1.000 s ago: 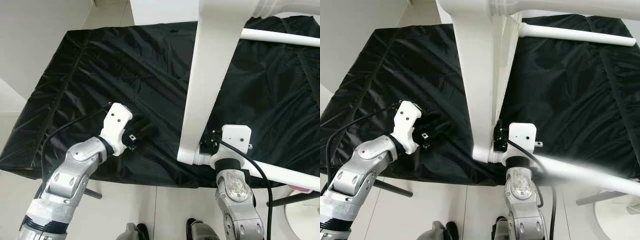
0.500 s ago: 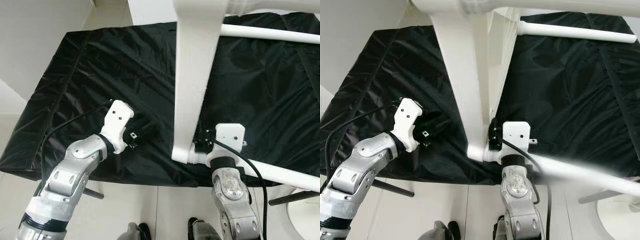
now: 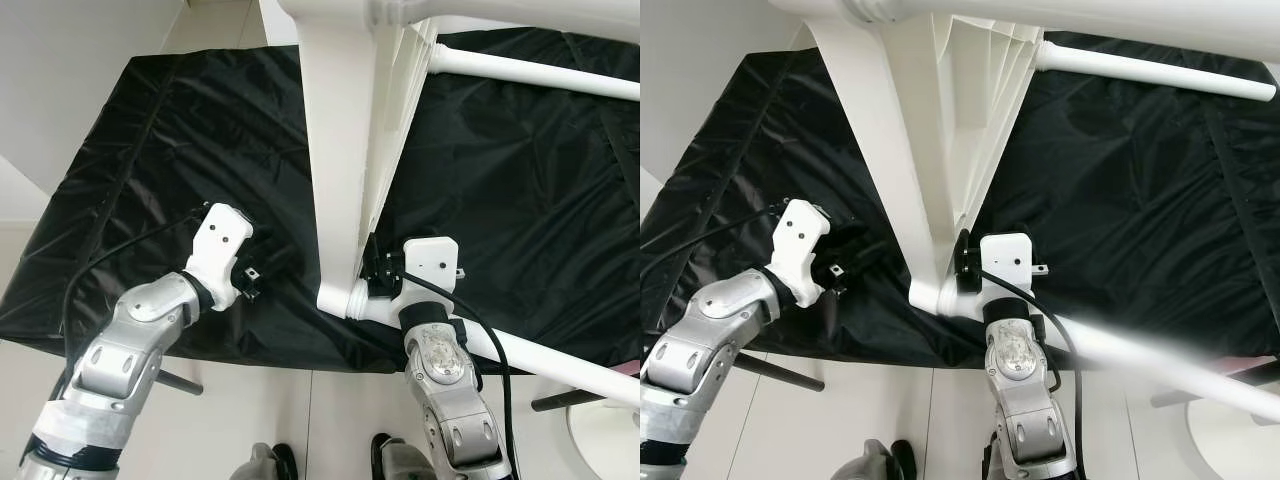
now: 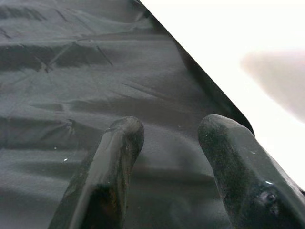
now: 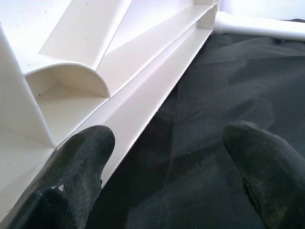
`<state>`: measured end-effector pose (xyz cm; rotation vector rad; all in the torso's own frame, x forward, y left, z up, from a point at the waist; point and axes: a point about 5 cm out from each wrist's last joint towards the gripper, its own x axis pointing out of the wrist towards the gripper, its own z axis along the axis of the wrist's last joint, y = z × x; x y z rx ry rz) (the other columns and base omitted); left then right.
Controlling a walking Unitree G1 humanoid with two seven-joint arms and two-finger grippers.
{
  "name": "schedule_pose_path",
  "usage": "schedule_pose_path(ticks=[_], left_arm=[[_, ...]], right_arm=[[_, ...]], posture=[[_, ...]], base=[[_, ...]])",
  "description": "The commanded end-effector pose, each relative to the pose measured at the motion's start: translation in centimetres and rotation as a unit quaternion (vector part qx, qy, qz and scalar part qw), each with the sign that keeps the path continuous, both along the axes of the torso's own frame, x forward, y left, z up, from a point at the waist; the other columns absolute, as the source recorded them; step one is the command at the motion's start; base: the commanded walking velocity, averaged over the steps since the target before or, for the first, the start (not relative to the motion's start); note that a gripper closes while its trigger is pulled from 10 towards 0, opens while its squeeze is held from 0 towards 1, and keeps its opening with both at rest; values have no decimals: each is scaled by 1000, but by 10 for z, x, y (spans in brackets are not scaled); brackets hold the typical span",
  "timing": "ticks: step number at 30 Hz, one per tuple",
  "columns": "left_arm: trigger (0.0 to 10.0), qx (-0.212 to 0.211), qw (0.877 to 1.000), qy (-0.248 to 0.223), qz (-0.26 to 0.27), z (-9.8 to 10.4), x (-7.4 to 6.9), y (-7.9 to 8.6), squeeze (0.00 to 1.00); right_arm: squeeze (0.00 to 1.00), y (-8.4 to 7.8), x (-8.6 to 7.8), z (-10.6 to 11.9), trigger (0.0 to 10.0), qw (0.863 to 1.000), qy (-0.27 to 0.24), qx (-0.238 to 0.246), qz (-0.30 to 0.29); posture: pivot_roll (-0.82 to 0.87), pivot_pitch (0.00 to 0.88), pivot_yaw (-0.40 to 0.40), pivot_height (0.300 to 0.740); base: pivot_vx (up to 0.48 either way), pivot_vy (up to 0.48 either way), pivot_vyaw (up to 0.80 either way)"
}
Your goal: Building children table
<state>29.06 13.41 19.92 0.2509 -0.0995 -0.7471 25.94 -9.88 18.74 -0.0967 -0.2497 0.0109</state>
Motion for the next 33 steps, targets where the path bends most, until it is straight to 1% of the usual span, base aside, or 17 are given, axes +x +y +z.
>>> schedule_pose_path(ticks=[1, 6, 8, 9, 10, 12, 14, 16, 19, 20, 24, 25, 26, 27, 28, 29, 33], left_arm=[[10000, 14, 1000, 10, -8, -3, -4, 7, 0], [10000, 22, 999, 33, -25, -3, -10, 16, 0], [10000, 30, 998, 46, -39, -4, -16, 20, 0], [10000, 24, 997, 61, -51, -5, -21, 20, 737], [10000, 12, 994, 82, -71, -7, -29, 18, 1000], [10000, 12, 994, 82, -71, -7, -29, 18, 1000], [10000, -4, 987, 115, -111, -12, -47, 9, 1000], [10000, -8, 984, 121, -129, -14, -58, 0, 1000], [10000, -11, 984, 119, -132, -14, -61, -3, 1000], [10000, -27, 984, 115, -133, -10, -62, -7, 1000], [10000, -38, 990, 88, -105, -3, -59, -17, 1000], [10000, -46, 992, 71, -89, 1, -56, -23, 0], [10000, -46, 992, 71, -89, 1, -56, -23, 0], [10000, -66, 994, 64, -61, 3, -51, -29, 0], [10000, -66, 994, 64, -61, 3, -51, -29, 0], [10000, -81, 994, 64, -44, 5, -48, -33, 0], [10000, -97, 993, 64, -30, 6, -45, -44, 0]], right_arm=[[0, 6, -1, -10, 10000, 999, 25, 12, 16], [0, -5, -3, -13, 10000, 1000, 23, 8, -5], [0, -14, -5, -15, 10000, 1000, 20, 5, -21], [0, -18, -5, -16, 10000, 999, 17, 5, -30], [0, -25, -5, -17, 10000, 999, 16, 3, -47], [0, -25, -5, -17, 10000, 999, 16, 3, -47], [0, -34, -1, -18, 10000, 998, 13, -3, -69], [0, -37, 4, -18, 10000, 997, 11, -6, -74], [0, -37, 6, -17, 10000, 997, 10, -7, -73], [0, -37, 7, -17, 10000, 997, 9, -8, -71], [0, -38, 12, -17, 10000, 998, 7, -14, -64], [0, -39, 15, -16, 10000, 998, 5, -16, -63], [0, -39, 15, -16, 10000, 998, 5, -16, -63], [0, -41, 18, -15, 10000, 998, 3, -17, -64], [0, -41, 18, -15, 10000, 998, 3, -17, -64], [0, -42, 20, -14, 10000, 998, 1, -17, -66], [0, -42, 22, -13, 10000, 997, -1, -16, -69]], posture=[[-4, 199, 119, 740], [-2, 195, 113, 740], [4, 185, 98, 740], [4, 185, 98, 740], [5, 182, 89, 740], [5, 182, 89, 740], [16, 174, 61, 740], [20, 169, 53, 740], [20, 169, 53, 740], [26, 165, 39, 740], [35, 161, 24, 740], [36, 158, 19, 740], [36, 158, 19, 740], [39, 155, 17, 740], [39, 155, 17, 740], [39, 155, 17, 740], [36, 154, 19, 740]], base=[[0, 0, 0], [0, 0, 0], [0, 0, 0], [0, 0, 0], [0, 0, 0], [0, 0, 0], [0, 0, 0], [0, 0, 0], [0, 0, 0], [0, 0, 0], [0, 0, 0], [0, 0, 0], [0, 0, 0], [0, 0, 0], [0, 0, 0], [0, 0, 0], [0, 0, 0]])
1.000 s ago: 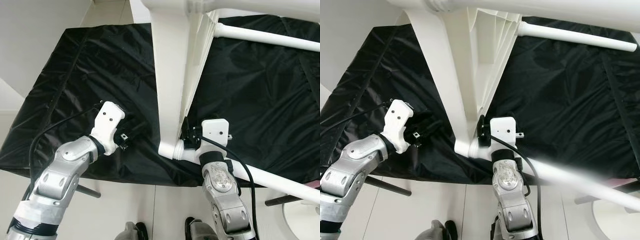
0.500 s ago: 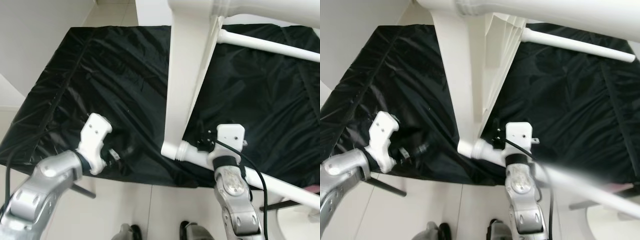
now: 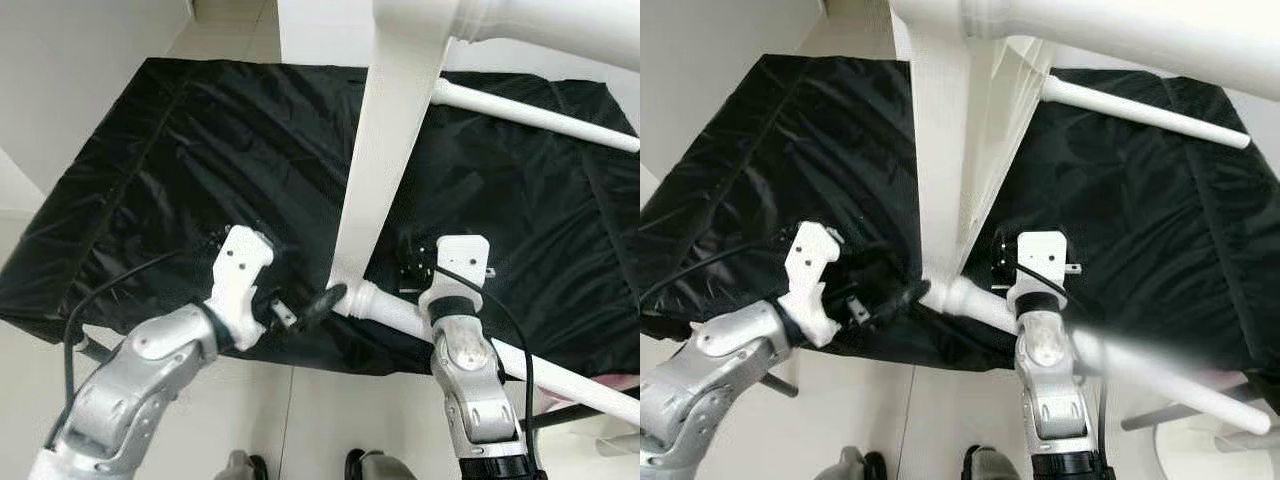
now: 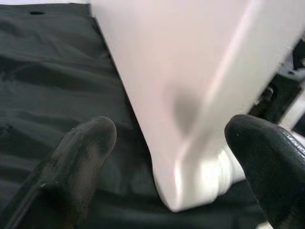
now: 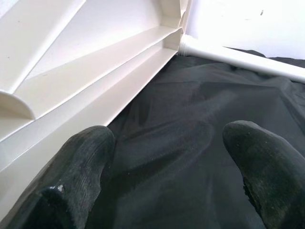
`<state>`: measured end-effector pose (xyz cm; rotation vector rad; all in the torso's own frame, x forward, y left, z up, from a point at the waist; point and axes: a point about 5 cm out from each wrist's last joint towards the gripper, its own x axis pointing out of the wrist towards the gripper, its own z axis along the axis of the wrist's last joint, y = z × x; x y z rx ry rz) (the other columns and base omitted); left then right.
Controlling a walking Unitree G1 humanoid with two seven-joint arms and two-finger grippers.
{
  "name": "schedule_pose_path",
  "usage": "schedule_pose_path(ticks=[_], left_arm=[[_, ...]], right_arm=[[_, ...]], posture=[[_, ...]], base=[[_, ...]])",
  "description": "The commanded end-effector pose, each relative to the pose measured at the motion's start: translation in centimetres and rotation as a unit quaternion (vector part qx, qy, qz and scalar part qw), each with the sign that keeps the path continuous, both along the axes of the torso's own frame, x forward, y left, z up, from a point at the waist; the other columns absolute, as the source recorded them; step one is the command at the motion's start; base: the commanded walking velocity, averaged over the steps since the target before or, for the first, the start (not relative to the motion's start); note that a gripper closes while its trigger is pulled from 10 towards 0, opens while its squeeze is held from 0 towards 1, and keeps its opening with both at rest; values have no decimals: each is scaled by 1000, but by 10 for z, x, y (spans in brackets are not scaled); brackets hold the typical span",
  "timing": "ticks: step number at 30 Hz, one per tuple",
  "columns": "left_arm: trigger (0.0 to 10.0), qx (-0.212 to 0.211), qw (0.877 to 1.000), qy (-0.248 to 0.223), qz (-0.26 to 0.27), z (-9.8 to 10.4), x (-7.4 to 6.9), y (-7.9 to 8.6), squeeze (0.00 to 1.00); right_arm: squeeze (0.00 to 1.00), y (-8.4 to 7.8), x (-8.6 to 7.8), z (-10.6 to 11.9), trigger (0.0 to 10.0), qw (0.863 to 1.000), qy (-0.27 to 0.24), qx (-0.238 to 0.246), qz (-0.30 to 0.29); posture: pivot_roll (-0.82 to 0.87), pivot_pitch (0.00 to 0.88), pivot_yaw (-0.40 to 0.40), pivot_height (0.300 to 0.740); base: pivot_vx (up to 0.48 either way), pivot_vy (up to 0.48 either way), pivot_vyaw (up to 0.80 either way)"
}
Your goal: Building children table
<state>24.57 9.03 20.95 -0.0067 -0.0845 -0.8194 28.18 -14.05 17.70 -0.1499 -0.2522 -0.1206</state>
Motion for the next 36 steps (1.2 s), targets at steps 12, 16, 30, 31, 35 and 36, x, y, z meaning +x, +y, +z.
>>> schedule_pose_path(ticks=[12, 16, 30, 31, 35, 36], left_arm=[[10000, -16, 999, 29, 12, 0, 6, -21, 0], [10000, -26, 999, 28, -23, 3, -1, -26, 0], [10000, -33, 998, 15, -58, 10, -2, -27, 0], [10000, -38, 998, 17, -57, 11, -1, -27, 0], [10000, -51, 997, 14, -47, 16, 1, -29, 0], [10000, -51, 997, 14, -47, 16, 1, -29, 0]], right_arm=[[0, -6, 0, -7, 10000, 1000, 1, 6, -22], [0, -6, 0, -9, 10000, 1000, 2, 6, -24], [0, -8, 2, -12, 10000, 1000, 7, 3, -29], [0, -8, 2, -12, 10000, 1000, 7, 3, -29], [0, -8, 2, -13, 10000, 1000, 7, 2, -30], [0, -8, 2, -13, 10000, 1000, 7, 2, -30]], posture=[[16, 157, 52, 740], [14, 160, 57, 740], [8, 164, 60, 740], [7, 163, 61, 740], [7, 161, 61, 740], [7, 161, 61, 740]], base=[[0, 0, 0], [0, 0, 0], [0, 0, 0], [0, 0, 0], [0, 0, 0], [0, 0, 0]])
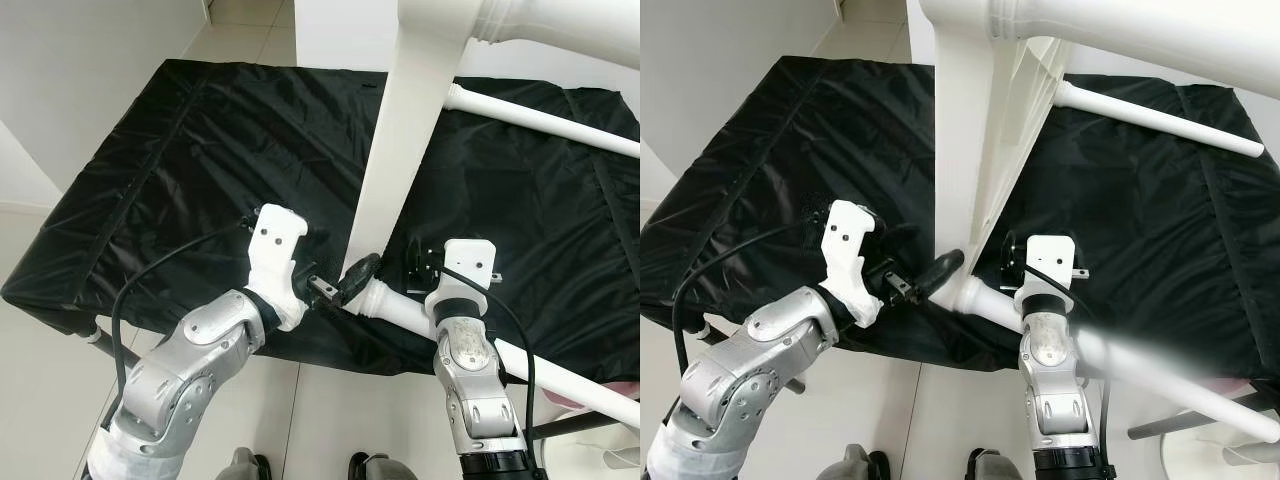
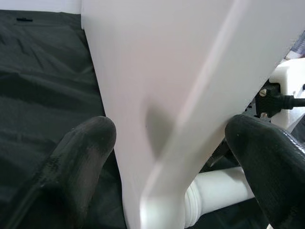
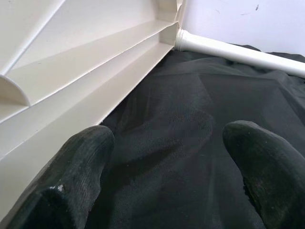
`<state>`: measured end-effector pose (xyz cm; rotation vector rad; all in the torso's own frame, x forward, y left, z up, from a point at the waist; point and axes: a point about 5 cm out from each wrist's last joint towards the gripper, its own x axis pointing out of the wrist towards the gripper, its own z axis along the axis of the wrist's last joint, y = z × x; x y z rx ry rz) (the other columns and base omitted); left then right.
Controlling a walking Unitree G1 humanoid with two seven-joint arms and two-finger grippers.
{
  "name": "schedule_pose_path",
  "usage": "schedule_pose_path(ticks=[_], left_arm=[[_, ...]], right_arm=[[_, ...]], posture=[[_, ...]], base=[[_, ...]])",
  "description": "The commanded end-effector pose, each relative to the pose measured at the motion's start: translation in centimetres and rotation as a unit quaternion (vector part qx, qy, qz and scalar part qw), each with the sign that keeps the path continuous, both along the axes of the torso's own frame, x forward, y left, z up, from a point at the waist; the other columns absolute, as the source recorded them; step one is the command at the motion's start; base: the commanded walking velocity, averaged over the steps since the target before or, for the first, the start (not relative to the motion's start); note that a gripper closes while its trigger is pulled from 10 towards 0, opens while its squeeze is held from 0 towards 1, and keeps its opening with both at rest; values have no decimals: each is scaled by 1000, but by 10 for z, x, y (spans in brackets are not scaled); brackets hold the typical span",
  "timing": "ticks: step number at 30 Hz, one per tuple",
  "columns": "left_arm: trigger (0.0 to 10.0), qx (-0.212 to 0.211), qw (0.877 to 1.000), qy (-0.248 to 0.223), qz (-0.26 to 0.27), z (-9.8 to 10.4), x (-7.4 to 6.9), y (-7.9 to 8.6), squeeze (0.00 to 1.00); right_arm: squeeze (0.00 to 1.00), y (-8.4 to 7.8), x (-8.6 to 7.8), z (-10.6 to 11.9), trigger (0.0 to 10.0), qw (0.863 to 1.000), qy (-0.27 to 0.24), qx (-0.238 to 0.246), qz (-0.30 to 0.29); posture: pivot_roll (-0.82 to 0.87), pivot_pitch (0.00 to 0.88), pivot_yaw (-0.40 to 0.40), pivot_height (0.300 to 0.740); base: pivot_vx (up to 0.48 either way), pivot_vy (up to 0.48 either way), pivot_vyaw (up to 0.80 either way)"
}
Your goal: Building children table
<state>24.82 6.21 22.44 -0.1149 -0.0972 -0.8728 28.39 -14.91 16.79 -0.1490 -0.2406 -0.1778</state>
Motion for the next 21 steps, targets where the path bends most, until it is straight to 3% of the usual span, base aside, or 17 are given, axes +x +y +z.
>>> schedule_pose_path(ticks=[1, 12, 17, 21], left_arm=[[10000, -4, 1000, -2, -19, 1, -1, -2, 0], [10000, -14, 999, -10, -31, 8, -1, -6, 0], [10000, -14, 998, -13, -60, 11, -5, -9, 0], [10000, 29, 995, -32, -89, 6, -8, -14, 0]], right_arm=[[0, 1, 0, -4, 10000, 1000, 4, -3, -1], [0, 0, 1, -6, 10000, 1000, 6, -5, 0], [0, -2, 2, -7, 10000, 1000, 7, -7, -4], [0, -2, 3, -7, 10000, 1000, 7, -6, -5]], posture=[[6, 160, 61, 740], [5, 155, 62, 740], [5, 158, 62, 740], [4, 157, 67, 740]], base=[[0, 0, 0], [0, 0, 0], [0, 0, 0], [0, 0, 0]])
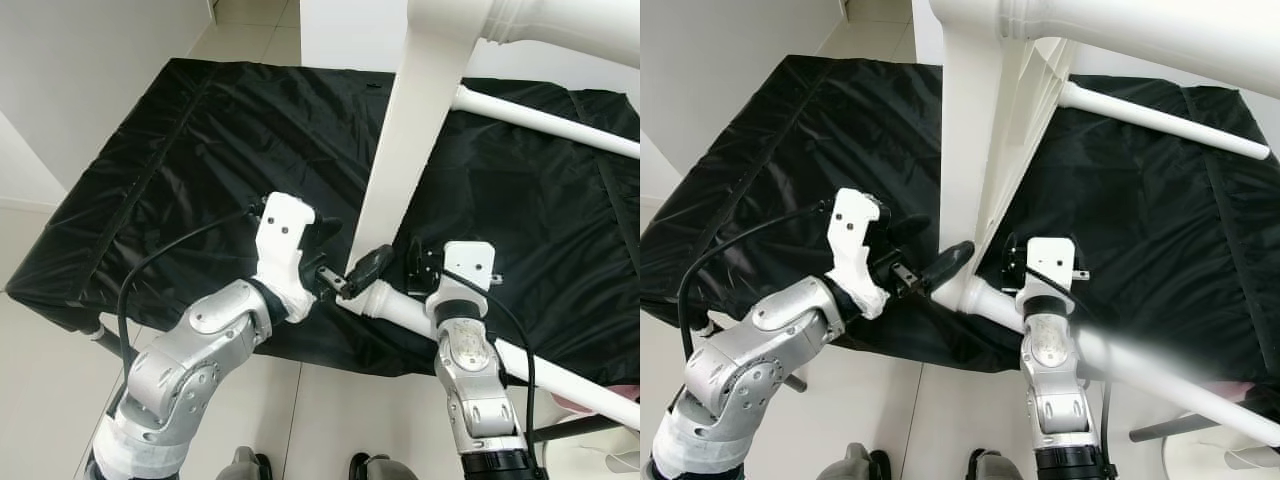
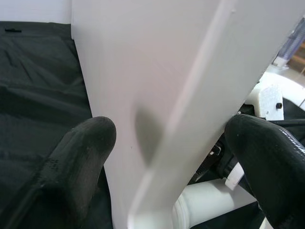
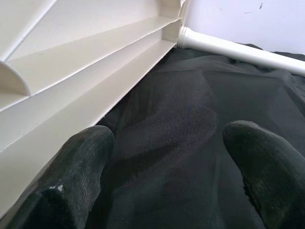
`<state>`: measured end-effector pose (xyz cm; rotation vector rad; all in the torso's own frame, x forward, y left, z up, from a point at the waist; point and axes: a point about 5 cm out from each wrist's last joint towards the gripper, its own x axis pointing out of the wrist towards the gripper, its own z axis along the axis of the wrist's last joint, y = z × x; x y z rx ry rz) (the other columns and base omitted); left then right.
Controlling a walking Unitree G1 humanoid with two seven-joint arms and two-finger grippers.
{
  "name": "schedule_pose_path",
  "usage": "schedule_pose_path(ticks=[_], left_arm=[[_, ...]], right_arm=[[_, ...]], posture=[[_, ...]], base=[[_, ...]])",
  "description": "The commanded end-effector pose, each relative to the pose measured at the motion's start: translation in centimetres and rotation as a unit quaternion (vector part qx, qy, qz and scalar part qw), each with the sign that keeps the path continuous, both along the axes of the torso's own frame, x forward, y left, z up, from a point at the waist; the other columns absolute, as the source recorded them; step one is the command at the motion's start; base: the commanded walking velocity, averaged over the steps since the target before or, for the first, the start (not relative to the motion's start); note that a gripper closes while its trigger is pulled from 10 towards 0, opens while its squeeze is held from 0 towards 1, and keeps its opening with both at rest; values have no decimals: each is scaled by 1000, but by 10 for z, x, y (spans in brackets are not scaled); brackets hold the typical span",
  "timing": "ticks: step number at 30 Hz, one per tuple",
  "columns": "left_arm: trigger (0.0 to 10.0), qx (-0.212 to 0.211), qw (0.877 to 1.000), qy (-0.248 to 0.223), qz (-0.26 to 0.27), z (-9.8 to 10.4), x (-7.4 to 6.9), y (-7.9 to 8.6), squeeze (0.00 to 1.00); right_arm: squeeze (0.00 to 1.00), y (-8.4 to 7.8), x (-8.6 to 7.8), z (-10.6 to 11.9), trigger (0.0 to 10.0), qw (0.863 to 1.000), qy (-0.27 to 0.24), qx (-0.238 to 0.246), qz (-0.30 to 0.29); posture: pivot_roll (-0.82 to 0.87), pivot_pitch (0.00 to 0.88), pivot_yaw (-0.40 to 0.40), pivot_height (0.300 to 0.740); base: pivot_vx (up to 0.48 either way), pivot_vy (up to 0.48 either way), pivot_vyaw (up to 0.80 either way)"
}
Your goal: Building children table
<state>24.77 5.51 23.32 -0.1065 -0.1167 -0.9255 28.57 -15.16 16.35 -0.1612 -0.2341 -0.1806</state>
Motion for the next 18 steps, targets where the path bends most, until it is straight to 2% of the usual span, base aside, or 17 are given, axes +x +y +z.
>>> schedule_pose_path(ticks=[1, 4, 13, 14, 18], left_arm=[[10000, 29, 997, -21, -63, -3, -7, -7, 0], [10000, 58, 995, -29, -72, -8, -4, -12, 0], [10000, 54, 997, -36, -52, -2, 8, -22, 0], [10000, 46, 998, -35, -28, 0, 14, -26, 0], [10000, 42, 998, -38, -1, 2, 19, -27, 0]], right_arm=[[0, 1, 1, -3, 10000, 1000, 4, -1, -3], [0, 1, 2, -4, 10000, 1000, 3, -1, -5], [0, -3, 1, -5, 10000, 1000, 2, -1, -15], [0, -4, 0, -5, 10000, 1000, 2, 0, -20], [0, -5, -1, -5, 10000, 1000, 2, 1, -25]], posture=[[4, 157, 67, 740], [-3, 157, 74, 740], [-17, 155, 93, 740], [-19, 162, 95, 740], [-20, 163, 99, 740]], base=[[0, 0, 0], [0, 0, 0], [0, 0, 0], [0, 0, 0], [0, 0, 0]])
